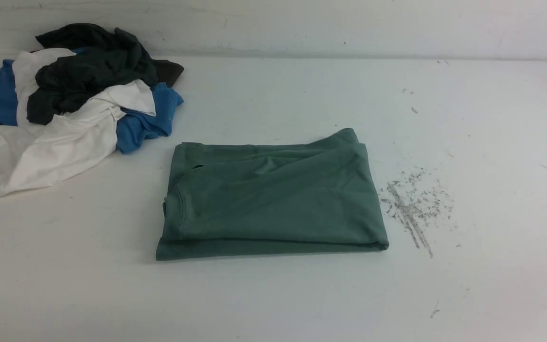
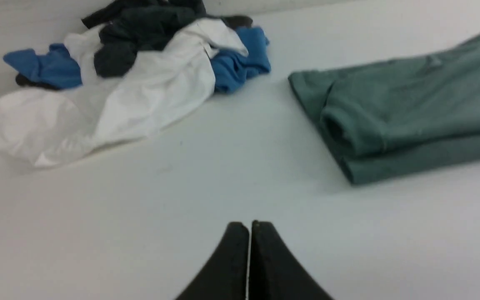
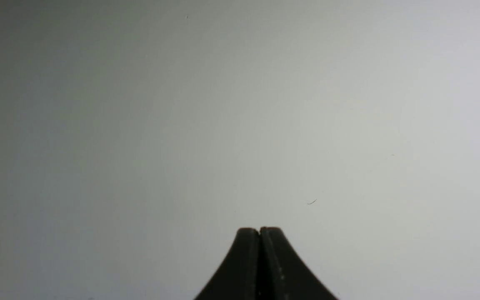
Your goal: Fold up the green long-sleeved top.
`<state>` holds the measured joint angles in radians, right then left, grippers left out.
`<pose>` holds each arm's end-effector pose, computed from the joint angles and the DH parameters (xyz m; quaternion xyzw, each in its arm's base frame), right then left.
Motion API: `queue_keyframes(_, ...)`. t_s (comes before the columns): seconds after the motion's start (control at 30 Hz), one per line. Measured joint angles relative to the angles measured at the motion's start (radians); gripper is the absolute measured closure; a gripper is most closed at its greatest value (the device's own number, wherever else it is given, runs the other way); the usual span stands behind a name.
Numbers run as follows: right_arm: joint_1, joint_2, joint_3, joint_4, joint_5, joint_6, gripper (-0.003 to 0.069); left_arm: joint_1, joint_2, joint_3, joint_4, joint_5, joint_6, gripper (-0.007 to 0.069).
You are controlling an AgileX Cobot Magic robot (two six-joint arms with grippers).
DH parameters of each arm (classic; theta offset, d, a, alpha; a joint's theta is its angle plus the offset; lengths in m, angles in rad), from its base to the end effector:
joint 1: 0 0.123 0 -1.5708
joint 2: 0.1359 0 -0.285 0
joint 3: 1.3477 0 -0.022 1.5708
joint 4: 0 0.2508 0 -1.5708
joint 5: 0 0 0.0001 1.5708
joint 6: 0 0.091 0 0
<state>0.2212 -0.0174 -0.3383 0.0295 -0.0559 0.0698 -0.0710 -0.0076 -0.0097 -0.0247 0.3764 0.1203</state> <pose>0.0138 0.0030 0.3275 -0.0304 0.5098 0.1367 0.8488 0.0519 -0.0045 0.1830 0.0697 0.7933 0.0043 0.6048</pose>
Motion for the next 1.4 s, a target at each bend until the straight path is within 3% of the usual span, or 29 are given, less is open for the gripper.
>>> queue_keyframes(1.1, 0.0, 0.0, 0.0, -0.003, 0.014, -0.003, 0.0673, 0.002, -0.002, 0.03, -0.001, -0.006, 0.007, 0.0629)
queue_keyframes(1.27, -0.017, 0.0, 0.024, -0.062, 0.129, -0.03, 0.0673, 0.002, -0.002, 0.03, -0.001, -0.006, 0.007, 0.0629)
queue_keyframes(1.4, -0.112, 0.0, 0.129, -0.101, 0.26, -0.036, 0.0673, 0.002, -0.002, 0.03, -0.001, -0.006, 0.006, 0.0629)
